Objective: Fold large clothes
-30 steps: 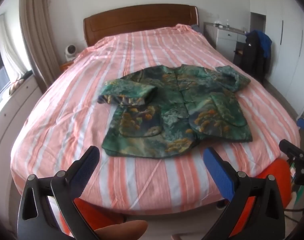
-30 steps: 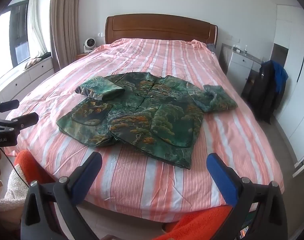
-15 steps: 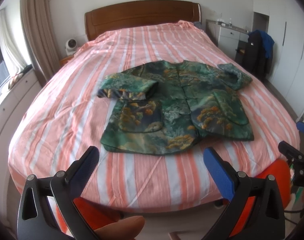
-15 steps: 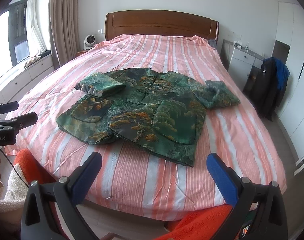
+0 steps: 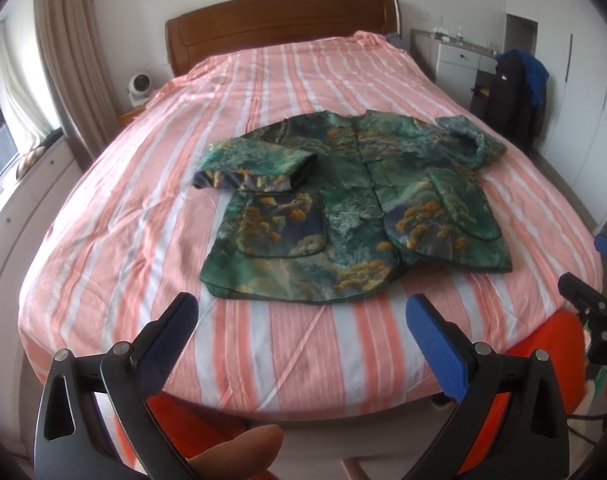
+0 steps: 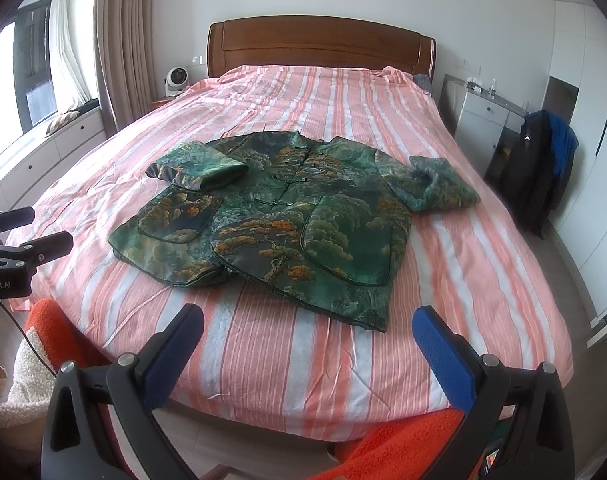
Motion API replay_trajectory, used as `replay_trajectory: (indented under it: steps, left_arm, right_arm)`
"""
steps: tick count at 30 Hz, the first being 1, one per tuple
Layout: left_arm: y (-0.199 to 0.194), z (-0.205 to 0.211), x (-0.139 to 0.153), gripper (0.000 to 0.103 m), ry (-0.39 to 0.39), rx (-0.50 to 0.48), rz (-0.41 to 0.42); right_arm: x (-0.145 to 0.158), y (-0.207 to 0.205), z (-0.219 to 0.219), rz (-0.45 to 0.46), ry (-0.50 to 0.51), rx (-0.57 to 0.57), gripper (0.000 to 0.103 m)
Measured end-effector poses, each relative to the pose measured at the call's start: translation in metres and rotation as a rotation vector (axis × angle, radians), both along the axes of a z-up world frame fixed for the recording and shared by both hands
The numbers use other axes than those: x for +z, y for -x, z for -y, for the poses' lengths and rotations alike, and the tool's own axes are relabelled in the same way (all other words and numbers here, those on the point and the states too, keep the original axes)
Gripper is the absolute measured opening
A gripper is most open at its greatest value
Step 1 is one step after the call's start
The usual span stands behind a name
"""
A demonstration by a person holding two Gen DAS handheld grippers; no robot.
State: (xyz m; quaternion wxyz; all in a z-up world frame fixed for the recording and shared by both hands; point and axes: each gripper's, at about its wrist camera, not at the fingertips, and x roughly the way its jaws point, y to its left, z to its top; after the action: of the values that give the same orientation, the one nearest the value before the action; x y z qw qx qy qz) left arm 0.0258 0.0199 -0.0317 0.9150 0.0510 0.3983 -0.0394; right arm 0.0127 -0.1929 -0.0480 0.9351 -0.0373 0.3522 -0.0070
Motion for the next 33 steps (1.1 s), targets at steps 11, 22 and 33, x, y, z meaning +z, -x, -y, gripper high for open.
replay_trajectory:
  steps: [11, 22, 33]
  left_arm:
    - [0.0002, -0.0004, -0.0008, 0.103, -0.007, 0.005, -0.005]
    - [0.0002, -0.0016, 0.0, 0.103, -0.007, 0.007, -0.004]
    - [-0.0003, -0.0072, 0.0024, 0.103, -0.006, 0.012, -0.007]
  right_arm:
    - [-0.0044, -0.0051, 0.0039, -0.006, -0.005, -0.013, 0.103]
    - [-0.0031, -0.0045, 0.0047, -0.005, -0.004, -0.009, 0.103]
    - [-0.0035, -0.004, 0.0048, -0.005, -0.006, -0.009, 0.103]
